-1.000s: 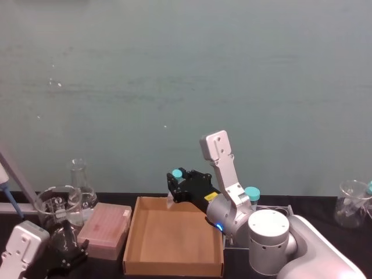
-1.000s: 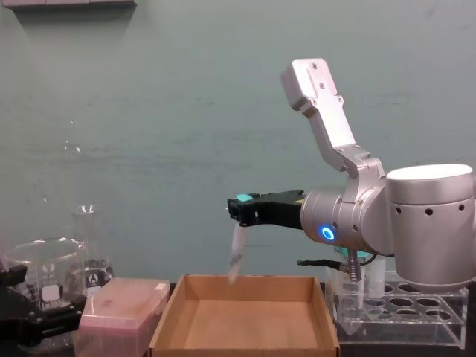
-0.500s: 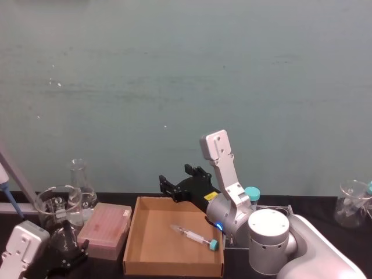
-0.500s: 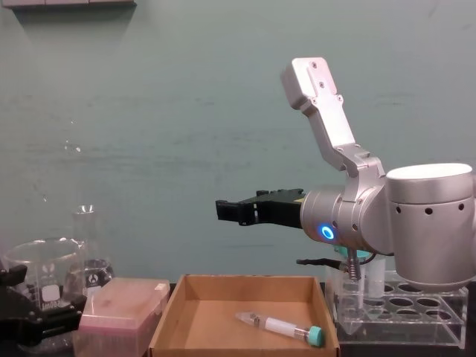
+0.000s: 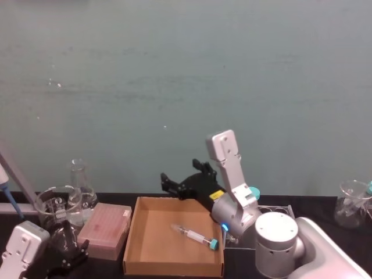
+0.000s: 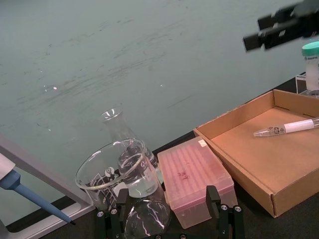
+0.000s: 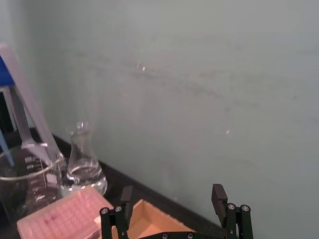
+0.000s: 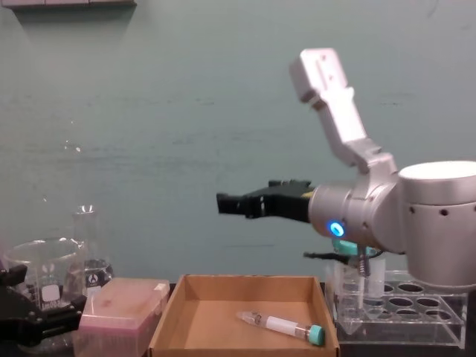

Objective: Use the right hand to move the test tube from the test tube rack into the box.

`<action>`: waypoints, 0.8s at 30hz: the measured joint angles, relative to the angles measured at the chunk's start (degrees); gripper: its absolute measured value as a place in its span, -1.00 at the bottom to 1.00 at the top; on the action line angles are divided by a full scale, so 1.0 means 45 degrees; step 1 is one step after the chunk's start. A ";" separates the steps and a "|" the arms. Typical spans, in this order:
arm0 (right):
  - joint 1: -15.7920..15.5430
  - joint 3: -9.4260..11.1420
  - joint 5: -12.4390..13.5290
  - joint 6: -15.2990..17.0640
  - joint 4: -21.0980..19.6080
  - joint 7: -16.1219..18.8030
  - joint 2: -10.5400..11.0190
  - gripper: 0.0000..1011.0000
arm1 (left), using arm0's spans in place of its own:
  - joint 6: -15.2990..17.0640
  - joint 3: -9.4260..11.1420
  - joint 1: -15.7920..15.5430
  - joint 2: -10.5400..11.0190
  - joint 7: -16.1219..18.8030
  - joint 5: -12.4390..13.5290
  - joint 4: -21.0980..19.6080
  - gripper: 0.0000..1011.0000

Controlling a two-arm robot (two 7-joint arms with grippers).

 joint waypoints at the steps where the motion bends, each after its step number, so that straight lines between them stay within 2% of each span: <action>1: -0.0084 0.0040 -0.0029 -0.0017 -0.0196 -0.0011 0.0048 0.98 | 0.0000 0.0001 0.0000 0.0000 0.0000 0.0000 0.0000 0.98; 4: -0.0575 0.0365 -0.0094 -0.0140 -0.1449 -0.0148 0.0338 0.98 | 0.0000 0.0000 0.0000 0.0000 0.0000 0.0000 0.0000 0.98; 5: -0.0575 0.0365 -0.0094 -0.0140 -0.1449 -0.0148 0.0338 0.98 | 0.0000 0.0000 0.0000 0.0000 0.0000 0.0000 0.0000 0.98; 8: -0.1011 0.0771 -0.0202 -0.0280 -0.2454 -0.0566 0.0559 0.98 | 0.0000 0.0001 0.0000 0.0000 0.0000 0.0000 0.0000 0.98; 10: -0.1498 0.1298 -0.0342 -0.0537 -0.3347 -0.1252 0.0716 0.98 | 0.0000 0.0000 0.0000 0.0000 0.0000 0.0000 0.0000 0.98; 14: -0.1975 0.1820 -0.0477 -0.0811 -0.4041 -0.1857 0.0846 0.98 | 0.0000 0.0000 0.0000 0.0000 0.0000 0.0000 0.0000 0.98; 18: -0.2672 0.2661 -0.0656 -0.1131 -0.4845 -0.2700 0.1037 0.98 | 0.0000 0.0001 0.0000 0.0000 -0.0001 0.0000 0.0000 0.98; 24: -0.3439 0.3648 -0.0786 -0.1042 -0.5348 -0.3547 0.1164 0.98 | 0.0000 0.0000 -0.0001 0.0000 0.0000 0.0000 0.0000 0.98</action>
